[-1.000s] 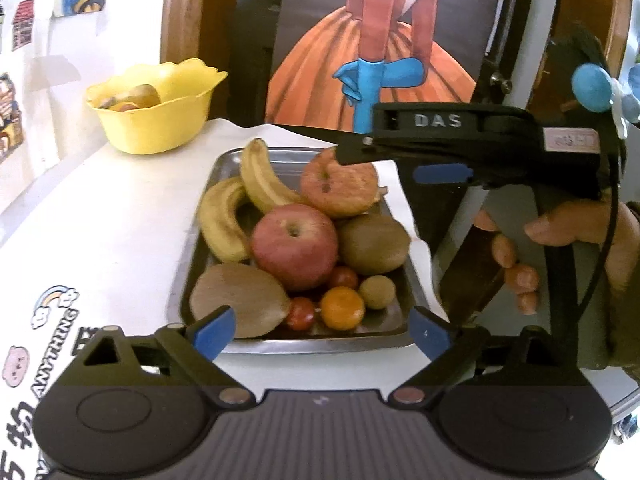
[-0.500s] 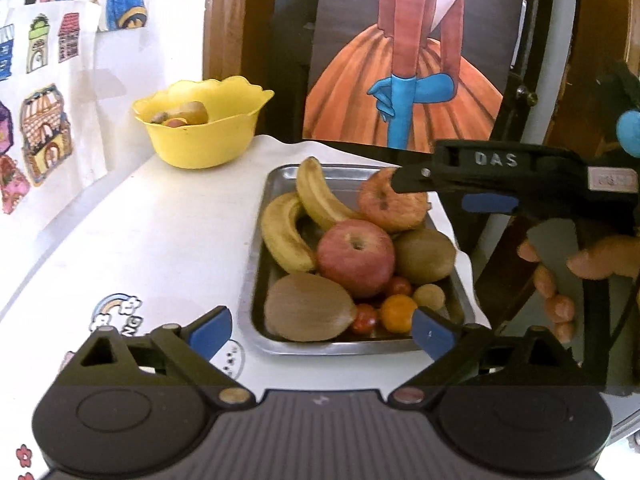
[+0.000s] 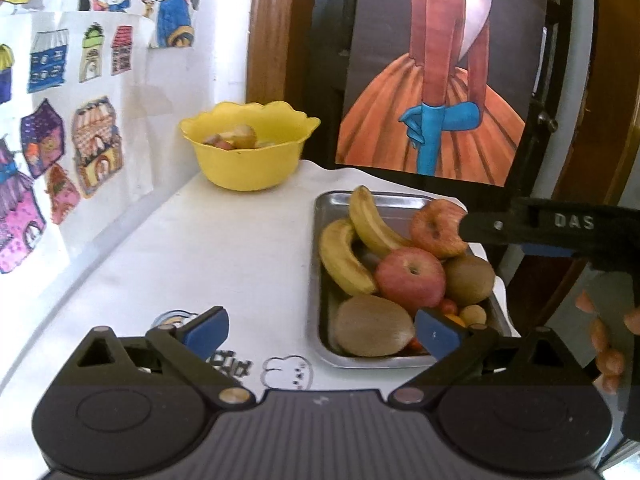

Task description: Organize fruits

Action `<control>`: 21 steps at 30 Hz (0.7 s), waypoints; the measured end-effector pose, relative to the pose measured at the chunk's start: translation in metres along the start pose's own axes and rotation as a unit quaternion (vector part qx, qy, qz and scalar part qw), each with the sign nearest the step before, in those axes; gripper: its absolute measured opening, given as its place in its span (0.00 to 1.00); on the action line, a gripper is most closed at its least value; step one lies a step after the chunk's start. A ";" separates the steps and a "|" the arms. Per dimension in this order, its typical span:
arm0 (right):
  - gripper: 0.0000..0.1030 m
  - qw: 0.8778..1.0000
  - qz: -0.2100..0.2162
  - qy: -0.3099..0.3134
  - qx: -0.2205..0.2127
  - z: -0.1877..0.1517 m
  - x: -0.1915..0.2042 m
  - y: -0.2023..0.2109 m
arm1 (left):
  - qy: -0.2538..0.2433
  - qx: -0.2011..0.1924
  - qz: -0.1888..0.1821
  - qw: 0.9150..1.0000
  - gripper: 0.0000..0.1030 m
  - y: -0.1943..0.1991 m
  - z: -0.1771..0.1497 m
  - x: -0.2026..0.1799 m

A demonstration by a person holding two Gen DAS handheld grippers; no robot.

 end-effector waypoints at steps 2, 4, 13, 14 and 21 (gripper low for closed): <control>0.99 1.000 -0.004 0.002 -0.003 -0.002 0.008 0.005 | 0.000 -0.001 0.004 1.000 0.99 0.003 0.001 0.006; 0.99 1.000 -0.009 0.003 -0.007 -0.003 0.016 0.011 | -0.001 -0.002 0.005 1.000 0.99 0.005 0.003 0.012; 0.99 0.999 -0.033 0.001 -0.023 -0.013 0.053 0.034 | -0.007 -0.012 -0.003 1.000 0.99 0.024 0.003 0.038; 0.99 0.999 -0.036 0.001 -0.024 -0.015 0.057 0.037 | -0.007 -0.013 -0.004 1.000 0.99 0.026 0.003 0.041; 0.99 0.998 -0.059 -0.005 -0.037 -0.030 0.079 0.060 | -0.006 -0.025 -0.012 1.000 0.99 0.046 -0.002 0.059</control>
Point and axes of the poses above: each gripper's, at about its wrist camera, not at the fingertips, and y roughly against the way its jaws point, x to its left, z to its top, the point moved 3 cm from there along -y, roughly the way its jaws point, and after that the axes turned 9 degrees about z, right-handed, at the moved point
